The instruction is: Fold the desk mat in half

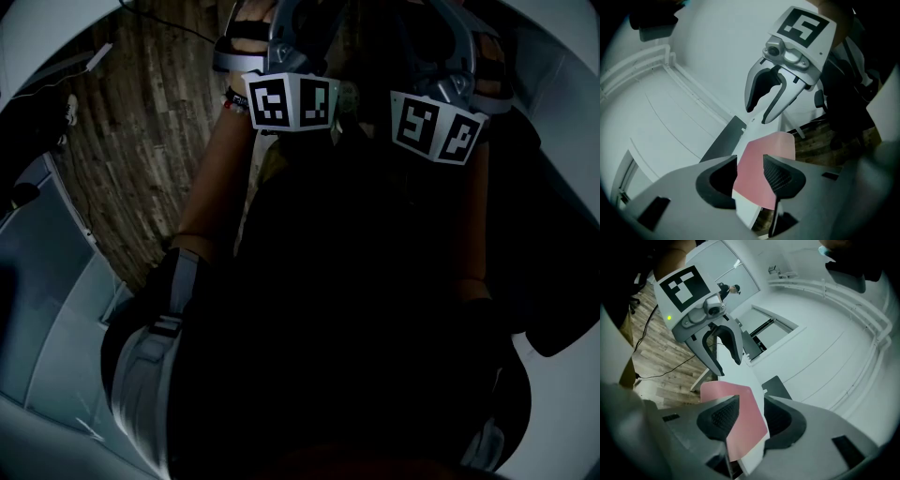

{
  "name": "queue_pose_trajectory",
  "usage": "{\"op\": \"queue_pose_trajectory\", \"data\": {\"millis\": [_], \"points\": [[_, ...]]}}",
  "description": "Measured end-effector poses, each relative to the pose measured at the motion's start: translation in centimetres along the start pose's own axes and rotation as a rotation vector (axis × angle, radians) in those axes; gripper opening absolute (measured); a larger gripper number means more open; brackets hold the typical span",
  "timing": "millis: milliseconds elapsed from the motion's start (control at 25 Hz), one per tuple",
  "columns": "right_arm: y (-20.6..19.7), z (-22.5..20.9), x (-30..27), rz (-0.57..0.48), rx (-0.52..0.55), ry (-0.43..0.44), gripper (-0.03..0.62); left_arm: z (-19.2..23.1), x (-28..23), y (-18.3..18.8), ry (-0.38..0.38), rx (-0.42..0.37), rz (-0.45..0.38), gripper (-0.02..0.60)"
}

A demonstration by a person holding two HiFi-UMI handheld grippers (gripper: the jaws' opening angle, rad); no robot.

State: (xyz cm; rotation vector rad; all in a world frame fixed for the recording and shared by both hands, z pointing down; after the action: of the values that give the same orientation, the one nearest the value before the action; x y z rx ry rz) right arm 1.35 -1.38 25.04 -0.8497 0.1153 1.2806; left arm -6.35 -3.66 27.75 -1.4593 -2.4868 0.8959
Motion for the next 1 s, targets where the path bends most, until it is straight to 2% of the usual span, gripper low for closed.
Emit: {"op": "queue_pose_trajectory", "data": {"millis": [280,520,720,1000], "points": [[-2.3,3.7,-1.3,0.09,-0.056,0.062,0.206,-3.1,-0.7,-1.6,-0.048,0.063,0.022,0.206],[-6.3,5.6,-4.0,0.14,-0.082,0.077,0.233,-6.5,-3.3,-2.2,-0.053,0.059,0.01,0.247],[-10.5,8.3,-7.4,0.149,-0.134,0.107,0.244,-10.1,-5.4,-4.7,-0.082,0.089,0.093,0.27],[-12.8,9.7,-10.0,0.13,-0.103,0.091,0.249,-12.3,-6.7,-7.1,-0.032,0.086,0.174,0.276]]}}
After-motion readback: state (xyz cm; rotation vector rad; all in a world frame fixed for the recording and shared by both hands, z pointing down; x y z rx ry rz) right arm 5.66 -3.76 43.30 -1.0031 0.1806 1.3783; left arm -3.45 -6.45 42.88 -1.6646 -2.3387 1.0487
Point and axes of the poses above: the fingertips, and each gripper's own axes: x backward along the fingers, z to its left, y out of its top, the point moved 2 cm from there along x, backward along the fingers, and after that the axes turned 14 degrees about y, right-handed, at the moved point
